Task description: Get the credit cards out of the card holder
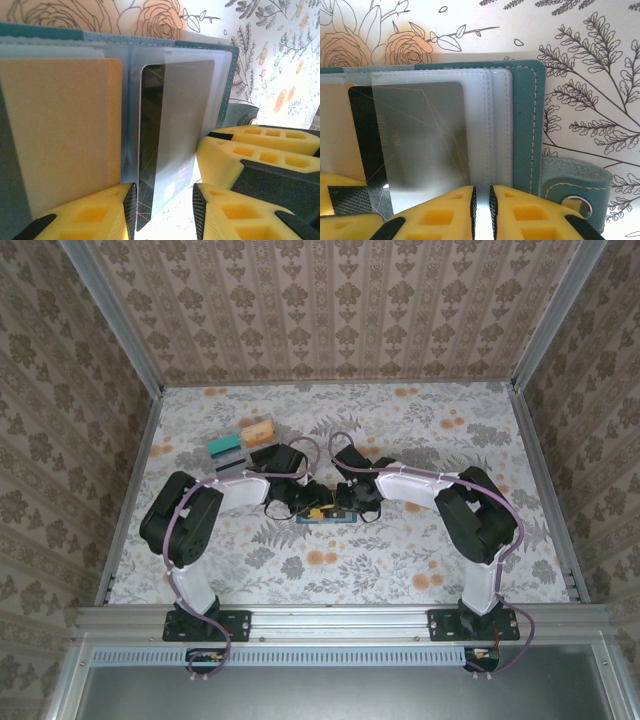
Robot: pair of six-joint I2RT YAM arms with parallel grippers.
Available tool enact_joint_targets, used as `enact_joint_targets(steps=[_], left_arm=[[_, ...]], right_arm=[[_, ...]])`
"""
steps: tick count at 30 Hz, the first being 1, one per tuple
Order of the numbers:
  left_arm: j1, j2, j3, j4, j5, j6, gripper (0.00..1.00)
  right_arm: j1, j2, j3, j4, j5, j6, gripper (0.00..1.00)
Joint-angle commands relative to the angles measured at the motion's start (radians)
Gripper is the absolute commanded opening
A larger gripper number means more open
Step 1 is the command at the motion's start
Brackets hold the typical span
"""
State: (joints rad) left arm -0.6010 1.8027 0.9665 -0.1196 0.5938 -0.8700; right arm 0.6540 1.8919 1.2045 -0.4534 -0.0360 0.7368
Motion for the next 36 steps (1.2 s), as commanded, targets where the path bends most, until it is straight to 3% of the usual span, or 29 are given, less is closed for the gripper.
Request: enact_joint_targets(steps=[1, 9, 23, 31, 36], left_arm=[[0.001, 0.010, 0.035, 0.007, 0.043, 0.038, 0.37], [0.014, -0.009, 0.020, 0.071, 0.119, 0.045, 0.29], [0.034, -0.028, -0.023, 0.106, 0.108, 0.053, 0.02], [0.088, -0.085, -0.049, -0.045, 0.066, 0.200, 0.00], [0.137, -0.154, -0.019, -0.222, 0.056, 0.329, 0.00]], right_arm=[[-0.005, 0.044, -0.011, -0.044, -0.010, -0.009, 0.20], [-0.005, 0.060, -0.011, -0.050, -0.022, -0.008, 0.21], [-0.005, 0.062, -0.013, -0.054, -0.027, -0.005, 0.21], [-0.007, 0.034, -0.007, -0.054, -0.040, -0.016, 0.23], [-0.008, 0.004, 0.019, -0.044, -0.073, -0.050, 0.27]])
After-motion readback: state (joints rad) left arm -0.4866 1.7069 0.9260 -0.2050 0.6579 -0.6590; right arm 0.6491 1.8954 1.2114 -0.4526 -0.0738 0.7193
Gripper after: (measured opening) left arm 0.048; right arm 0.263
